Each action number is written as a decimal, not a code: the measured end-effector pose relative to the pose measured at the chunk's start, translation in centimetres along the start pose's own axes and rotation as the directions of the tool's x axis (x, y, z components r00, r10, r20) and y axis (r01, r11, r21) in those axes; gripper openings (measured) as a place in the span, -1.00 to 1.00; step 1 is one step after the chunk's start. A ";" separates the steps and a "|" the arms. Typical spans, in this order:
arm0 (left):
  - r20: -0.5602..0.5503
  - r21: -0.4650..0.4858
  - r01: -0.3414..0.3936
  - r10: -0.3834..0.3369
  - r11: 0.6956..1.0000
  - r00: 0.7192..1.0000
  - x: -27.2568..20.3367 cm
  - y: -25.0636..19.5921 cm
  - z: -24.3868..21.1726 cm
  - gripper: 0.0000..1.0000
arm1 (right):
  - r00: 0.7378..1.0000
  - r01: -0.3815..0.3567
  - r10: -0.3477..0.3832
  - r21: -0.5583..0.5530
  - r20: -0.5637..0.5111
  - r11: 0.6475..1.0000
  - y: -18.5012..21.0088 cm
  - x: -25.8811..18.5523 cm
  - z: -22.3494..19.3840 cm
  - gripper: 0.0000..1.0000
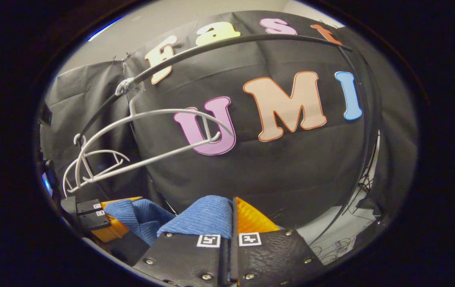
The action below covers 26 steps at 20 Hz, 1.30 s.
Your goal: Grasp the clothes on the hanger with both hands and then place them into the laundry hamper below.
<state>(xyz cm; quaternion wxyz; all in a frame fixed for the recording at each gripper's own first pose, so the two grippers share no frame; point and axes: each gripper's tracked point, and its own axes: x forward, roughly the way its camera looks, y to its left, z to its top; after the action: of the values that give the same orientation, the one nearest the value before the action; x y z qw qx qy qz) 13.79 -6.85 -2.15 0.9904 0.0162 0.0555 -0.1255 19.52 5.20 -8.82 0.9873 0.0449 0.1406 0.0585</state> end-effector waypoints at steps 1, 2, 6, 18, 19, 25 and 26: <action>0.019 -0.009 -0.001 0.002 1.000 1.000 0.1 -0.2 1.0 -0.89 | 1.000 -0.011 0.011 0.017 0.006 1.000 0.6 0.0 0.5 -0.88; 0.036 -0.017 0.003 -0.002 1.000 0.999 0.4 -0.5 1.8 -0.81 | 1.000 -0.024 0.023 0.026 0.012 0.999 1.3 -0.2 0.9 -0.94; 0.088 -0.050 0.026 -0.021 0.998 0.996 0.9 -1.5 4.7 -0.88 | 1.000 -0.025 0.025 0.050 0.016 0.998 1.7 -0.1 2.0 -0.88; -0.094 -0.019 0.001 -0.003 1.000 0.996 9.2 -2.7 -5.5 -0.89 | 0.984 0.090 -0.069 0.120 -0.164 0.989 -5.9 5.6 -6.8 -0.94; -0.135 -0.020 -0.003 0.000 1.000 0.991 9.9 -2.6 -7.2 -0.89 | 0.979 0.102 -0.079 0.116 -0.185 0.988 -6.5 6.2 -7.7 -0.94; -0.385 0.013 0.060 -0.050 0.998 0.922 11.9 -2.5 -18.0 -0.87 | 0.935 0.170 -0.107 0.162 -0.339 0.972 -8.8 9.6 -15.1 -0.94; -0.407 0.024 0.061 -0.046 0.998 0.912 11.8 -2.2 -19.3 -0.87 | 0.925 0.177 -0.103 0.173 -0.366 0.969 -8.9 10.0 -16.6 -0.94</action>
<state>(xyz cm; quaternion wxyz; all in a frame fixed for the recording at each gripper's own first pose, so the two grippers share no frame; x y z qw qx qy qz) 22.54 -11.02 -22.73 0.9530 0.0584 0.2582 -0.1474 25.32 -1.16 -28.36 0.9376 0.1238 0.3242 -0.0200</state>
